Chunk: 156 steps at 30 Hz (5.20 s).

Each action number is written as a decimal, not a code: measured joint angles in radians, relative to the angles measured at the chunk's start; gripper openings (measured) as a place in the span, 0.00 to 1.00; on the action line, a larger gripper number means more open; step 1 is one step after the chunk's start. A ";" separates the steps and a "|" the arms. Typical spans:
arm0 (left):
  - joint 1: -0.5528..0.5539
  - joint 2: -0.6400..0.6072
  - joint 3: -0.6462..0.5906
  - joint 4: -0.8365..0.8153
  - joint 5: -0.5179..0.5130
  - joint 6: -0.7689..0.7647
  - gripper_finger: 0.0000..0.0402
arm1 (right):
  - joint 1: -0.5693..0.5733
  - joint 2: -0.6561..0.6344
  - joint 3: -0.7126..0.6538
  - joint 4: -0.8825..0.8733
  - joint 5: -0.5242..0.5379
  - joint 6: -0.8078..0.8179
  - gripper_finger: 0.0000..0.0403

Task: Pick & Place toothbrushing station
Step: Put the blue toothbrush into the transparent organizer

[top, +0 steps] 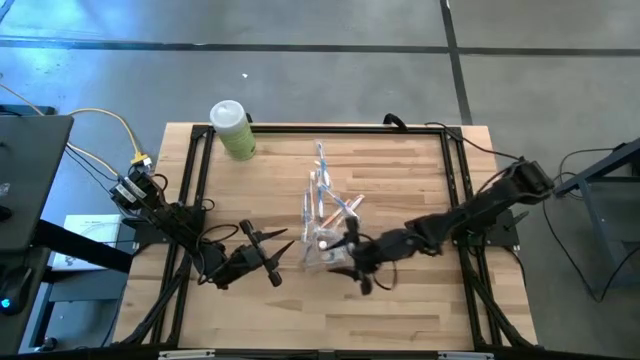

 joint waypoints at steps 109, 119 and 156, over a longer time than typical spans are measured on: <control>0.089 0.000 0.000 0.089 0.124 0.142 0.38 | 0.160 -0.340 -0.618 0.606 0.707 -0.158 0.01; 0.130 0.000 0.000 0.102 0.321 -0.019 0.38 | 0.161 -0.340 -0.618 0.730 0.464 -0.176 0.01; 0.234 0.000 0.035 0.095 0.924 -0.359 0.38 | 0.111 -0.001 -0.288 0.667 0.310 -0.282 0.01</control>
